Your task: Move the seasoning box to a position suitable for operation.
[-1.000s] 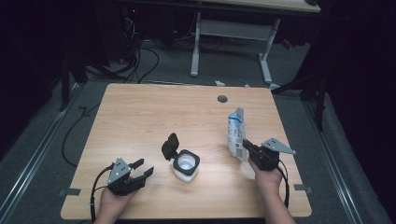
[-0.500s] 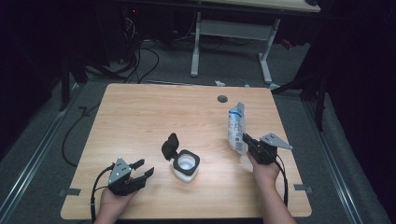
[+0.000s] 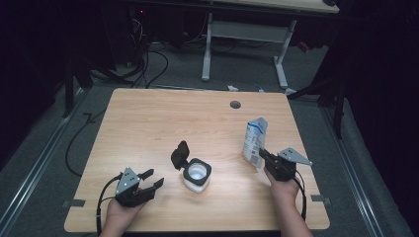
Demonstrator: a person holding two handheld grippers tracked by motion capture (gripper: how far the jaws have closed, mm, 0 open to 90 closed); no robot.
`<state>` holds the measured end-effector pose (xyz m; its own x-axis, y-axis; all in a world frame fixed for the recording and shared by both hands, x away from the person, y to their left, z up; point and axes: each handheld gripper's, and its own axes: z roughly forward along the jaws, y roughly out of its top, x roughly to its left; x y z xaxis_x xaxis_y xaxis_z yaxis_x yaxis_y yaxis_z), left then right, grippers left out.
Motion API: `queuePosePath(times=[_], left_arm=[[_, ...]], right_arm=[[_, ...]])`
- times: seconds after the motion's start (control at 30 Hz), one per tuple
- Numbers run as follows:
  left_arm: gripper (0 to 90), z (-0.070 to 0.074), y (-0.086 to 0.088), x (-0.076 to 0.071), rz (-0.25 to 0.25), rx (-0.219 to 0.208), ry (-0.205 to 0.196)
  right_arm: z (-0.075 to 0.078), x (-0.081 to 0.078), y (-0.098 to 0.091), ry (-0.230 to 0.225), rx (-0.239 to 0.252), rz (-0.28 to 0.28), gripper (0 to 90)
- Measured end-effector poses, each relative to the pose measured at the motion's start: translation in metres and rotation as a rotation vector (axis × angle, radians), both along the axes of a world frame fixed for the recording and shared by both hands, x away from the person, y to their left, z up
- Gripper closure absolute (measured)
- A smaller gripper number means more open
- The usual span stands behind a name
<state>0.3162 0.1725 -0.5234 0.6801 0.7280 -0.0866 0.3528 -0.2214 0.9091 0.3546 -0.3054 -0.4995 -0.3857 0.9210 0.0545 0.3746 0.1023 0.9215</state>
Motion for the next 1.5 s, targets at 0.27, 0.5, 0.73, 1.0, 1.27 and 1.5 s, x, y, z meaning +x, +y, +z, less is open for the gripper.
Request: queuePosePath(times=[0.27,0.5,0.73,1.0,1.27,1.5], left_arm=[[46.3,-0.001,-0.001,0.000,-0.007,0.005,0.007],[46.2,-0.001,-0.001,0.000,-0.010,0.007,0.006],[46.2,-0.001,-0.001,0.000,-0.008,0.005,0.007],[46.0,-0.001,-0.001,0.000,-0.011,0.008,0.006],[45.9,0.000,-0.002,0.000,-0.016,0.003,0.020],[45.0,0.000,-0.003,0.000,-0.014,0.009,0.016]], right_arm=[[-0.002,-0.007,0.000,0.014,-0.013,0.009,87.9],[-0.007,-0.010,-0.001,0.038,-0.013,-0.001,84.4],[-0.009,-0.011,-0.002,0.053,-0.012,-0.013,78.3],[-0.011,-0.013,-0.002,0.072,-0.002,-0.018,70.4],[-0.012,-0.016,-0.001,0.083,-0.011,-0.019,63.6],[-0.010,-0.024,0.002,0.080,-0.034,-0.021,58.3]])
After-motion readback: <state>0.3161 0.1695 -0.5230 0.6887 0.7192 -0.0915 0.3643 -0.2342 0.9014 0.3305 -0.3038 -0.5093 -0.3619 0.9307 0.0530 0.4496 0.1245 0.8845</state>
